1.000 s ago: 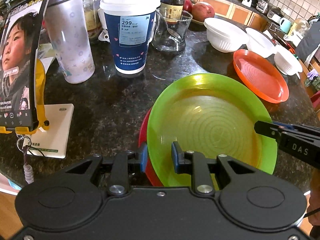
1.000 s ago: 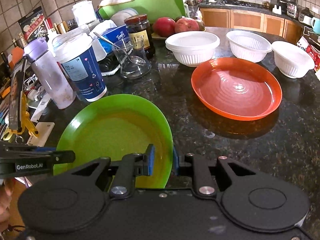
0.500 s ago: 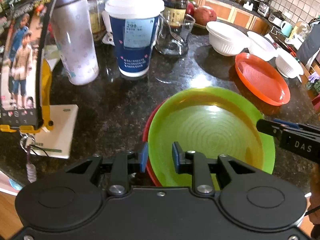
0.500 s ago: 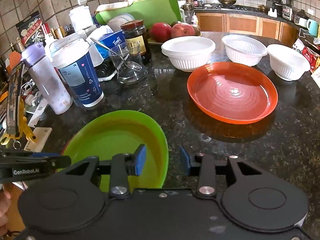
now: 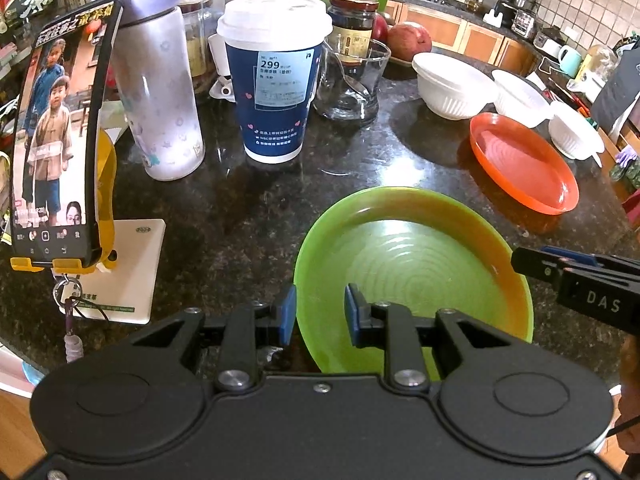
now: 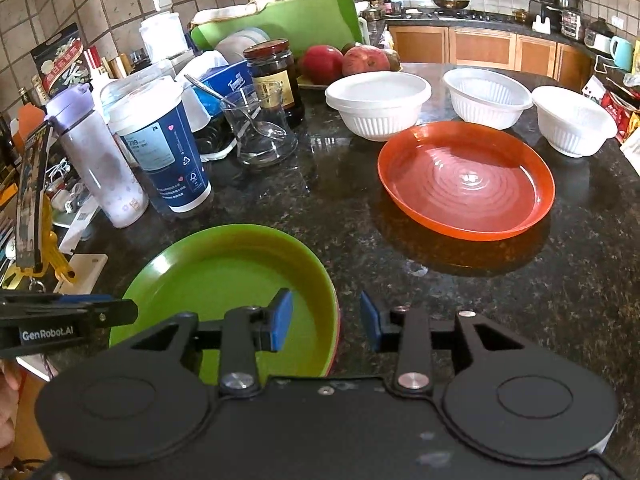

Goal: Organize plates and bowls

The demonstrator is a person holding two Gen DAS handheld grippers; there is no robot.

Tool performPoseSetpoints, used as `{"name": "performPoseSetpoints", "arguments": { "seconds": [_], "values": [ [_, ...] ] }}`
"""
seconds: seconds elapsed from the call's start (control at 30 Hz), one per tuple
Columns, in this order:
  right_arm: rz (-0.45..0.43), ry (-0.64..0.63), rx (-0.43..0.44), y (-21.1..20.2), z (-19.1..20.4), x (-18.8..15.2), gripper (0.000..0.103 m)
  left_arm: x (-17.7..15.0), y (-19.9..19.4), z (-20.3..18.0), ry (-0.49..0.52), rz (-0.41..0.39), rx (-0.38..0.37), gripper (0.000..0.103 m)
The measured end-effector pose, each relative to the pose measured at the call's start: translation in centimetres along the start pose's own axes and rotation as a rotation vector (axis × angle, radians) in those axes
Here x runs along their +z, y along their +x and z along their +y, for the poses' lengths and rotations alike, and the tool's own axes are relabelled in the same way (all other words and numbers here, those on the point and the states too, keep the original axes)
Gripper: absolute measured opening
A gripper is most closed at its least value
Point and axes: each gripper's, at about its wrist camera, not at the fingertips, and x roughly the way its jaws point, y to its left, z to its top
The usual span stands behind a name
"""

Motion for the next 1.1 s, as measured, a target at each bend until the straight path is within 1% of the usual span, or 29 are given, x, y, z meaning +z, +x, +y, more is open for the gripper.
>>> {"name": "performPoseSetpoints", "arguments": {
  "seconds": [0.1,0.17,0.33,0.43,0.5,0.67,0.73,0.8,0.87,0.9,0.97,1.03,1.1],
  "values": [
    [-0.008,-0.007,-0.013,0.0,0.2,-0.1,0.04,-0.1,0.0,-0.2,0.013,-0.007,0.007,0.035],
    [-0.017,-0.017,-0.023,0.0,0.3,-0.2,0.04,-0.1,-0.1,-0.4,0.024,-0.017,0.014,0.039],
    [-0.052,-0.03,-0.024,-0.6,0.4,0.0,0.04,-0.2,-0.9,-0.9,0.055,-0.054,0.011,0.039],
    [-0.074,-0.038,-0.031,-1.0,0.7,0.2,0.04,-0.2,-1.4,-1.1,0.076,-0.081,0.025,0.04],
    [-0.083,-0.034,-0.029,-1.2,0.7,0.3,0.04,-0.2,-1.5,-1.2,0.087,-0.087,0.028,0.04],
    [-0.089,-0.011,-0.032,-1.1,0.8,0.4,0.04,0.0,-1.8,-1.3,0.092,-0.084,-0.004,0.04],
    [-0.107,-0.011,-0.039,-1.3,0.8,0.3,0.04,0.0,-2.2,-1.6,0.11,-0.097,0.005,0.04],
    [-0.125,-0.011,-0.046,-1.5,0.8,0.3,0.04,-0.1,-2.5,-2.0,0.132,-0.111,0.016,0.043],
    [-0.141,0.003,-0.044,-1.8,0.7,0.3,0.042,-0.2,-2.9,-2.4,0.147,-0.131,0.027,0.05],
    [-0.149,0.011,-0.043,-1.9,0.6,0.3,0.043,-0.2,-3.0,-2.6,0.156,-0.141,0.029,0.05],
    [-0.17,0.024,-0.045,-2.2,0.4,0.2,0.049,-0.3,-3.3,-3.1,0.178,-0.152,0.022,0.05],
    [-0.198,0.032,-0.054,-2.6,0.3,0.2,0.054,-0.2,-3.4,-3.4,0.186,-0.152,0.007,0.05],
    [-0.224,0.026,-0.074,-3.0,0.3,0.2,0.055,-0.1,-3.4,-3.7,0.193,-0.156,0.0,0.05]
  ]
}}
